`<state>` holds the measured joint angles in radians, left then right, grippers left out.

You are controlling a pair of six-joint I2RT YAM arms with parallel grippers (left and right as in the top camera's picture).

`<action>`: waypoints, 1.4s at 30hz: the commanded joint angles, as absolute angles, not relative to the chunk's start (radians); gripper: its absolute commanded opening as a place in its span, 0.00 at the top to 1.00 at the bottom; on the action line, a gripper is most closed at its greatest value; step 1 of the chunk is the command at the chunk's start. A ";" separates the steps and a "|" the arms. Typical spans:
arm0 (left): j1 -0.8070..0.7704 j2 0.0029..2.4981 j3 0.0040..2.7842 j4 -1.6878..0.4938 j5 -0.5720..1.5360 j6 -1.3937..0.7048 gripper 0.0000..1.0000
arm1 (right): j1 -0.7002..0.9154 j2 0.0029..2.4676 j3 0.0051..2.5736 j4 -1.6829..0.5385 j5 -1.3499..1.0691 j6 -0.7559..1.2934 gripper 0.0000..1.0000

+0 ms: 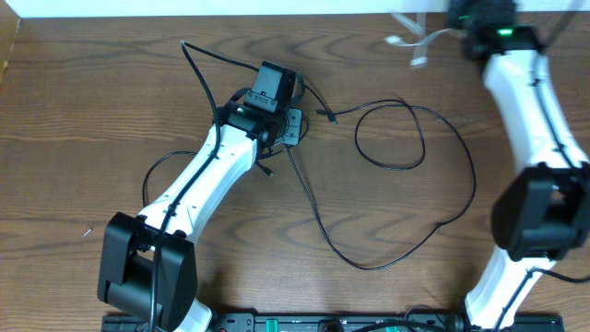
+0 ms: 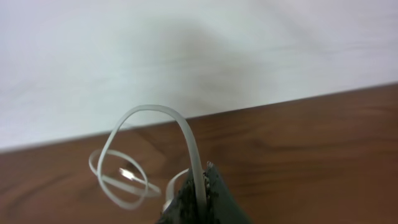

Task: Untangle cables
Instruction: 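Carry the white cable off to the right edge with the right gripper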

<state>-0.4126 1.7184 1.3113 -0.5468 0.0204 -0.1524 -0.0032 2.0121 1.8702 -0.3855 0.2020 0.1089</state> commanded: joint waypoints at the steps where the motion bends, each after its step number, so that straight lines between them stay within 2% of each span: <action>1: -0.411 1.698 1.318 -0.550 0.018 -0.139 0.92 | -0.114 1.934 1.910 -0.398 0.228 0.096 0.99; 7: -0.411 1.698 1.318 -0.549 0.018 -0.139 0.92 | -0.288 1.977 1.910 -0.438 0.044 0.119 0.99; 20: -0.411 1.699 1.317 -0.545 0.018 -0.139 0.92 | -0.436 2.189 1.910 -0.385 0.035 0.147 0.99; 21: -0.411 1.699 1.317 -0.545 0.018 -0.139 0.92 | -0.443 2.200 1.910 -0.385 0.035 0.163 0.93; 22: -0.411 1.699 1.317 -0.545 0.018 -0.139 0.92 | -0.451 2.212 1.910 -0.384 0.034 0.181 0.80; 25: -0.411 1.699 1.317 -0.545 0.018 -0.139 0.92 | -0.466 2.225 1.910 -0.385 0.015 0.219 0.11; 26: -0.411 1.699 1.317 -0.545 0.018 -0.139 0.92 | -0.469 2.226 1.910 -0.385 -0.001 0.225 0.01; 35: -0.411 1.699 1.317 -0.546 0.018 -0.139 0.92 | -0.458 2.133 1.911 -0.444 -0.123 0.224 0.01; 42: -0.411 1.699 1.317 -0.545 0.018 -0.139 0.92 | -0.451 1.988 1.911 -0.614 -0.123 0.223 0.01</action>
<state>-0.4126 1.7184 1.3113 -0.5430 0.0200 -0.1524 -0.4538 2.0903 1.8969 -0.5869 -0.1093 0.2123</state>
